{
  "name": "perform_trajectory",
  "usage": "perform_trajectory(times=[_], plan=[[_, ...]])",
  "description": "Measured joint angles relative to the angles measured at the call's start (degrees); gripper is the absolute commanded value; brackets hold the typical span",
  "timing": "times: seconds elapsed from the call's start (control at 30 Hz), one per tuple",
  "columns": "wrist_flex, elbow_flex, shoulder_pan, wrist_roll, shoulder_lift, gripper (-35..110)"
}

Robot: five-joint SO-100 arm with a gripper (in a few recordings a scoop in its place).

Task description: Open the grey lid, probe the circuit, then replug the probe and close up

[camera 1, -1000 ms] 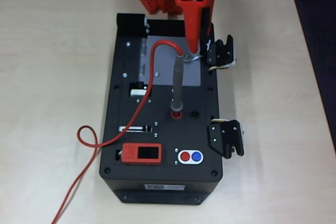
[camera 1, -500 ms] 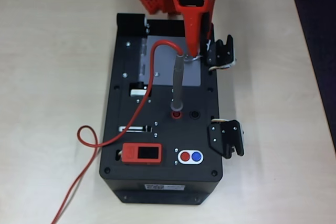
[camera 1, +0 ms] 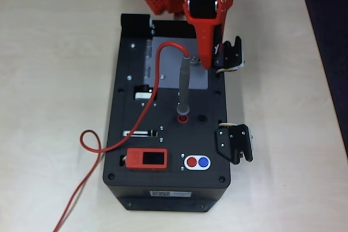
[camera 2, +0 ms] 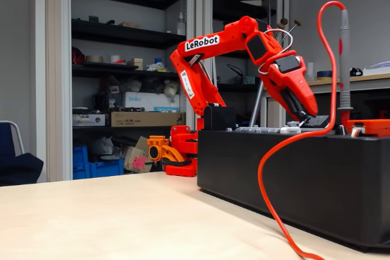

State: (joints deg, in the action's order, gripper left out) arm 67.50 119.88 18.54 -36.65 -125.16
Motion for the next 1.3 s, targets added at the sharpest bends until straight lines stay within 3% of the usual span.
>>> perform_trajectory(times=[0.2, 0.5, 1.3], plan=[[-0.8, -0.9, 0.2, -1.8, 1.1, 0], [-1.6, -0.9, -0.1, -4.7, 1.5, 0], [19.7, -24.2, -5.4, -4.8, 5.2, 0]])
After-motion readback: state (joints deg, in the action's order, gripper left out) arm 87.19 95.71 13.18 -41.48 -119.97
